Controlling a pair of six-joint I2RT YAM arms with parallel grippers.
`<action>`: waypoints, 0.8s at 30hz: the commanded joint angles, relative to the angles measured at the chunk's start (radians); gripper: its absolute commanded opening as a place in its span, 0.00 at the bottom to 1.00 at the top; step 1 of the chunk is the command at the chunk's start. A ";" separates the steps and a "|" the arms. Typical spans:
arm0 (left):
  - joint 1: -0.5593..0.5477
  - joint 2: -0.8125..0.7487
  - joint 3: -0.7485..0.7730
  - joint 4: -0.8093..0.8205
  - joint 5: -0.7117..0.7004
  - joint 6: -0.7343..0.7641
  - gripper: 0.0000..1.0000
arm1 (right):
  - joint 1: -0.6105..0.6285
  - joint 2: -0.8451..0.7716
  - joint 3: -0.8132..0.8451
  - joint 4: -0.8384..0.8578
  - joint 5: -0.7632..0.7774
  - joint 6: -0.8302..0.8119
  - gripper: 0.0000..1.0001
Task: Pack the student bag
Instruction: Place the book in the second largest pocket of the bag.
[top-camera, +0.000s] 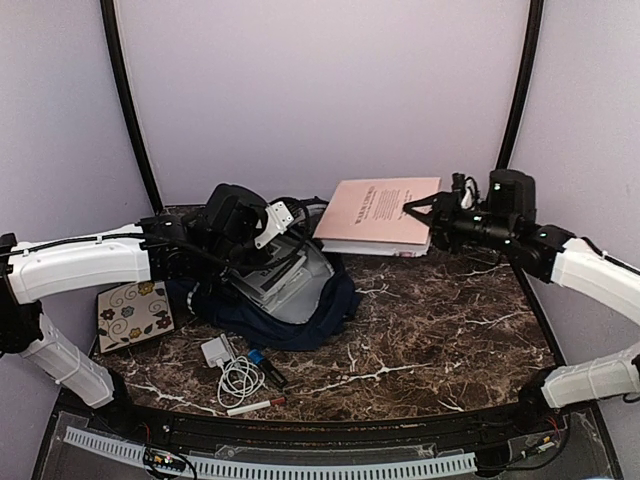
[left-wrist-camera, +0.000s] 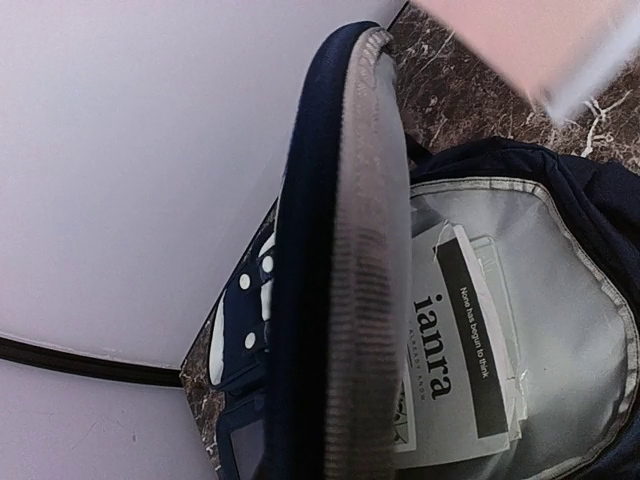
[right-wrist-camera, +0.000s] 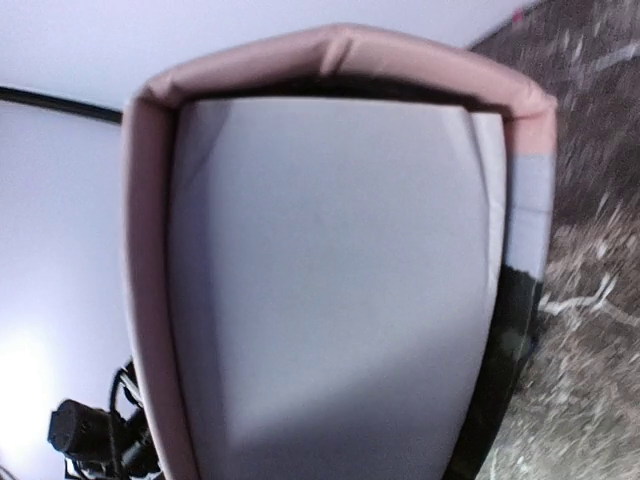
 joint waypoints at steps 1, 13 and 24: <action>-0.005 -0.034 0.080 0.251 0.017 -0.036 0.00 | -0.107 -0.201 0.083 -0.207 0.198 -0.173 0.40; -0.049 0.003 0.120 0.388 0.052 -0.128 0.00 | 0.042 -0.146 -0.181 0.112 0.097 0.066 0.32; -0.082 0.003 0.088 0.428 0.188 -0.162 0.00 | 0.169 0.240 -0.115 0.562 -0.011 0.193 0.31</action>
